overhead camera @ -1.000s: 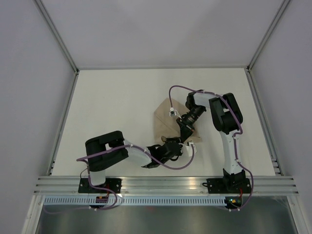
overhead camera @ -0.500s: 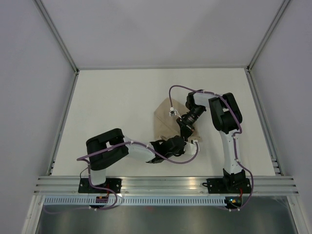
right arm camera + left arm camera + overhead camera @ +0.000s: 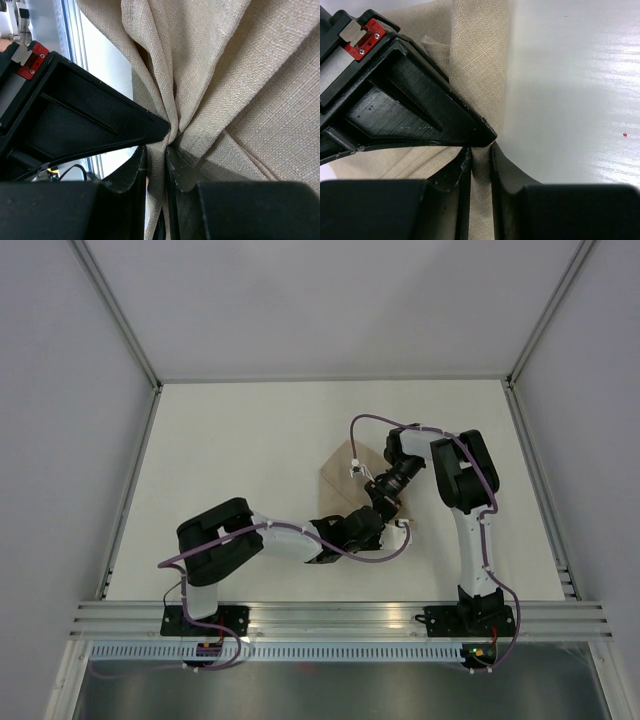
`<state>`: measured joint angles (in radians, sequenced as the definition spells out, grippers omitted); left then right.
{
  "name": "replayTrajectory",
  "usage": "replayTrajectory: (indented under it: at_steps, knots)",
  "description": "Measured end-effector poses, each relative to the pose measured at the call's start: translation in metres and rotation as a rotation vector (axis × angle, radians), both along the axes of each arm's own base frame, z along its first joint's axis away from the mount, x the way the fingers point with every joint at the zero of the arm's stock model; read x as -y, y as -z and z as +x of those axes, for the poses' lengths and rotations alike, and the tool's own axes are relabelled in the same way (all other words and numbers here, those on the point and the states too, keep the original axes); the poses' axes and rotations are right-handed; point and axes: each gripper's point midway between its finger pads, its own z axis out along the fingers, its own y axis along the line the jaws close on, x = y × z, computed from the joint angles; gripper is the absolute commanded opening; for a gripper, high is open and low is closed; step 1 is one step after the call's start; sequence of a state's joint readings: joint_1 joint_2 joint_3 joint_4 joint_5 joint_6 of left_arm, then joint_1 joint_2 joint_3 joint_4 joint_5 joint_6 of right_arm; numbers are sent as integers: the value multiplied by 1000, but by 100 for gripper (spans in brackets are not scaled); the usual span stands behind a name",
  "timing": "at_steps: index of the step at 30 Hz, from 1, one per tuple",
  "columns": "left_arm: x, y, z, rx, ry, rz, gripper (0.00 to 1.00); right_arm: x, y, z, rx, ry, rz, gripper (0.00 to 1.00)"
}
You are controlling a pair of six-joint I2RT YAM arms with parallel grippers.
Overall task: Fold the napkin, place the utensils inside, and roll it up
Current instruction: Roll the napkin with the utensil
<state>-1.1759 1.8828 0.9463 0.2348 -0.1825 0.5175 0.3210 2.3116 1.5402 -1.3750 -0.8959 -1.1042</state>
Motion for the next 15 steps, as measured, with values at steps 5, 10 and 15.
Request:
replayTrajectory:
  at_steps: [5, 10, 15]
  knots:
    - [3, 0, 1, -73, 16, -14, 2, 3, -3, 0, 21, 29, -27, 45]
    - [6, 0, 2, -138, 27, -38, 2, 7, -10, 7, 132, 50, -62, 52]
    - [8, 1, 4, -189, 25, -57, 2, 10, -14, 20, 241, 97, -90, 59]
